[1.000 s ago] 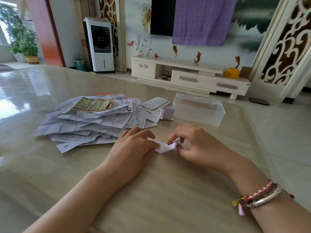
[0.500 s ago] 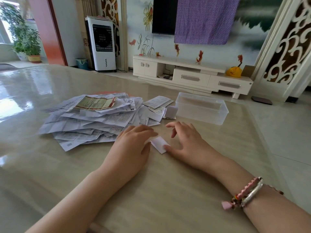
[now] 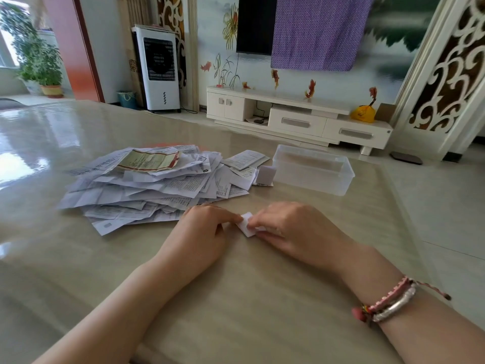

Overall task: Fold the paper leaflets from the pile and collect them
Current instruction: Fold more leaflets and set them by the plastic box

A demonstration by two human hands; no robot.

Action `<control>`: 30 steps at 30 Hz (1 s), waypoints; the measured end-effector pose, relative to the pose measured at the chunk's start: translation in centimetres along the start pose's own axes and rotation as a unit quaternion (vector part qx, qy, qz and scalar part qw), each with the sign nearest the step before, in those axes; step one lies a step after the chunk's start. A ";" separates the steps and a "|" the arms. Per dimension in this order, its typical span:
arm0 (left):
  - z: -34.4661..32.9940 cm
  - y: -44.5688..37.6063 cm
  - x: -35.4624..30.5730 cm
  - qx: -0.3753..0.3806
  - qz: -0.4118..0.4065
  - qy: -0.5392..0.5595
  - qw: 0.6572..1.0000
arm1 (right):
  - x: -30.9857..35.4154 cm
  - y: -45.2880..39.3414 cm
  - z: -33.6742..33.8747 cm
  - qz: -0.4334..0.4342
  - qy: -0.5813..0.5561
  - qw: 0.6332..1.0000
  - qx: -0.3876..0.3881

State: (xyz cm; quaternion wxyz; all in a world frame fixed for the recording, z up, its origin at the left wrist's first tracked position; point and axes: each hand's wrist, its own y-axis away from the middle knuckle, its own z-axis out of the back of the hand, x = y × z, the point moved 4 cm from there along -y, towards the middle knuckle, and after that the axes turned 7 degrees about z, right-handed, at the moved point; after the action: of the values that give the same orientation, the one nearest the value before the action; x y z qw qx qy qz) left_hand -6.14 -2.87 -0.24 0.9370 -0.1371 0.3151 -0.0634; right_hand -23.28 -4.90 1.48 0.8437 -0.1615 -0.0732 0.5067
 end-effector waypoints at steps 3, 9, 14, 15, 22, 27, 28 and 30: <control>0.2 0.1 -0.2 -0.002 0.012 0.010 1.000 | 0.1 -0.1 0.2 0.010 0.000 1.000 -0.027; 1.2 -0.2 -0.3 -0.065 0.025 0.052 0.996 | -1.6 0.3 1.9 -0.112 -0.005 0.968 -0.224; 2.9 -1.1 0.1 -0.133 0.019 0.012 0.991 | -5.4 0.8 1.3 -0.260 0.107 0.944 -0.173; 3.2 -1.3 0.3 -0.138 0.022 -0.002 0.990 | -6.0 0.7 0.8 -0.282 0.110 0.943 -0.137; 3.6 -2.4 2.4 -0.154 0.073 -0.043 0.984 | -6.7 0.1 -1.4 -0.295 0.060 0.952 -0.054; 4.0 -2.0 2.5 -0.161 0.085 -0.050 0.982 | -6.3 0.8 -0.7 -0.272 0.072 0.951 -0.129; 4.0 -2.0 2.6 -0.163 0.084 -0.049 0.982 | -6.0 0.9 -0.4 -0.266 0.075 0.949 -0.150; 4.2 -1.7 2.7 -0.162 0.084 -0.053 0.982 | -5.4 1.0 0.1 -0.252 0.081 0.947 -0.183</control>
State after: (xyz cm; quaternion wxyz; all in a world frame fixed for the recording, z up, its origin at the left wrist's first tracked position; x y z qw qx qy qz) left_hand -1.49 -4.15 1.94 0.9198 -0.2634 0.2812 0.0746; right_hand -26.67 -9.17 1.42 0.9030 -0.3296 -0.1347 0.2405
